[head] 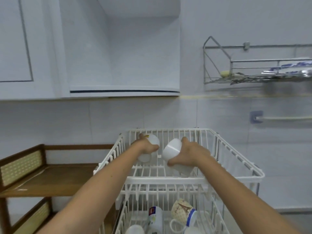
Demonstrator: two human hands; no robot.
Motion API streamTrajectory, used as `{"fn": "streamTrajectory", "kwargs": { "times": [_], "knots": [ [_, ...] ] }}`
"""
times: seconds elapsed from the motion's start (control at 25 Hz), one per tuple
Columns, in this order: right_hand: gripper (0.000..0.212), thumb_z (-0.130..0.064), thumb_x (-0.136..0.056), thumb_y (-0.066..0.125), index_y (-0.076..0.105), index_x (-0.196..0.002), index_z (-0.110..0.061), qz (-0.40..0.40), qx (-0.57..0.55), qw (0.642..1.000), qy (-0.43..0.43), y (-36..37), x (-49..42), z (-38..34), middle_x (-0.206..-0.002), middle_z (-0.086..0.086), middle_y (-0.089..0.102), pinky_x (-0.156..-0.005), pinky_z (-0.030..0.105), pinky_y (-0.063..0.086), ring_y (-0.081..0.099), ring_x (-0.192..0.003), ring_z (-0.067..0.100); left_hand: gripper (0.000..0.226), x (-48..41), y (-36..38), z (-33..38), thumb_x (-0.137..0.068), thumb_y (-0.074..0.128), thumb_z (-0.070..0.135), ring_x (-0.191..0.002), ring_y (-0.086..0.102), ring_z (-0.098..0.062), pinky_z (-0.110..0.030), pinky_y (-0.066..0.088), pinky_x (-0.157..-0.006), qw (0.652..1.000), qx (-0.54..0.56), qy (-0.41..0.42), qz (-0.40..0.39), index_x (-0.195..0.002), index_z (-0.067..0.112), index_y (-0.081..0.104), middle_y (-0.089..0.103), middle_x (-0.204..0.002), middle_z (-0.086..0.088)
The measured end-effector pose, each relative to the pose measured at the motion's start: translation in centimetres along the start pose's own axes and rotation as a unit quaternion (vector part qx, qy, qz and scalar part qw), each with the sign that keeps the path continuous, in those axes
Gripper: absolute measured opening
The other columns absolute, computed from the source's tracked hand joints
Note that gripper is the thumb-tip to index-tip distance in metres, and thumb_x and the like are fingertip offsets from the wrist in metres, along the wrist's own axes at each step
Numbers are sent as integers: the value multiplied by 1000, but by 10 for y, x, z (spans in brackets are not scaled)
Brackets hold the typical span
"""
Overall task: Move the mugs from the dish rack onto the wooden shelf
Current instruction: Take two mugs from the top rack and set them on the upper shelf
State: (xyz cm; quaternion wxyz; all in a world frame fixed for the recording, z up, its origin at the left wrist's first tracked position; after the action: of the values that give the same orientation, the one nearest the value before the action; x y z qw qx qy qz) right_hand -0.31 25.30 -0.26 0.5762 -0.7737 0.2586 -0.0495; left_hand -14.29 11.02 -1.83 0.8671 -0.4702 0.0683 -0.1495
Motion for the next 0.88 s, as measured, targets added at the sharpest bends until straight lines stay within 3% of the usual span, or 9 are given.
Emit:
{"fn": "streamTrajectory", "kwargs": {
  "times": [0.08,0.2,0.28,0.4,0.52,0.6,0.72,0.8,0.88],
  "knots": [
    [93,-57,-50,80,40,-122,-16,25,-199,980,7,-13,0,7,-106,2,57,-74,38,54,61,-96,26,97,11,-8,-1,-86,58,51,-120,52,-37,-41,52,-90,995,98,4,-6,-150,8,-1,37,-146,-19],
    [88,-47,-51,81,42,-123,-13,1,-490,872,-22,-28,10,-1,-112,8,63,-64,36,56,67,-91,23,78,42,-44,-11,-87,57,50,-96,61,-31,-35,54,-62,960,278,15,11,-141,8,19,49,-126,-18],
    [91,-44,-48,83,47,-125,-12,-46,-597,798,-64,-35,20,-15,-115,12,66,-72,40,58,68,-96,26,67,68,-70,-19,-87,59,47,-88,63,-28,-35,55,-65,924,380,50,-18,-134,9,30,55,-114,-17],
    [81,-47,-39,85,67,-111,-13,-117,-684,714,-96,-40,42,-45,-105,13,74,-65,36,60,71,-92,27,58,107,-105,-54,-85,63,41,-90,66,-28,-39,60,-69,892,440,87,-61,-128,16,34,58,-115,-17],
    [71,-46,-60,66,61,-120,-8,-159,-682,709,-83,-30,62,-86,-107,19,70,-67,38,58,64,-94,37,55,130,-130,-115,-83,68,32,-91,67,-27,-40,62,-64,887,454,79,-37,-126,27,34,61,-112,-10],
    [63,-45,-61,62,65,-112,-8,-184,-676,708,-85,-19,76,-129,-99,19,72,-68,39,58,67,-85,34,59,128,-149,-162,-80,71,27,-96,64,-28,-45,61,-68,880,470,65,15,-125,32,32,59,-112,-6],
    [53,-45,-59,68,69,-99,-11,-227,-695,678,-78,1,96,-203,-90,15,75,-67,42,60,72,-73,27,70,108,-183,-232,-75,78,22,-98,59,-25,-46,58,-68,872,474,33,119,-125,31,30,53,-111,0],
    [58,-41,-55,75,67,-105,-10,-242,-701,667,-71,18,104,-250,-94,14,75,-69,45,61,73,-78,26,77,93,-201,-273,-70,83,22,-100,56,-25,-38,55,-59,882,437,24,173,-124,31,29,51,-112,-2],
    [64,-32,-55,81,62,-113,-11,-219,-681,696,-68,37,100,-286,-99,13,75,-72,48,60,73,-87,26,79,77,-209,-308,-64,87,22,-100,57,-27,-37,56,-57,899,388,19,203,-119,30,30,51,-112,-6]
  ]
}}
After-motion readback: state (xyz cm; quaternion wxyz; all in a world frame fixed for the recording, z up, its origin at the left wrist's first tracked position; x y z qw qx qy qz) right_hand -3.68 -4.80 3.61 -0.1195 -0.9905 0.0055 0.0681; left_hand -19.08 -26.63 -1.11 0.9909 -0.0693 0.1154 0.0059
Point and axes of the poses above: each hand's wrist, its own x-axis away from the middle knuckle, its own y-axis out of the palm, z = x × y, the point moved 9 cm from there along -x, towards the middle knuckle
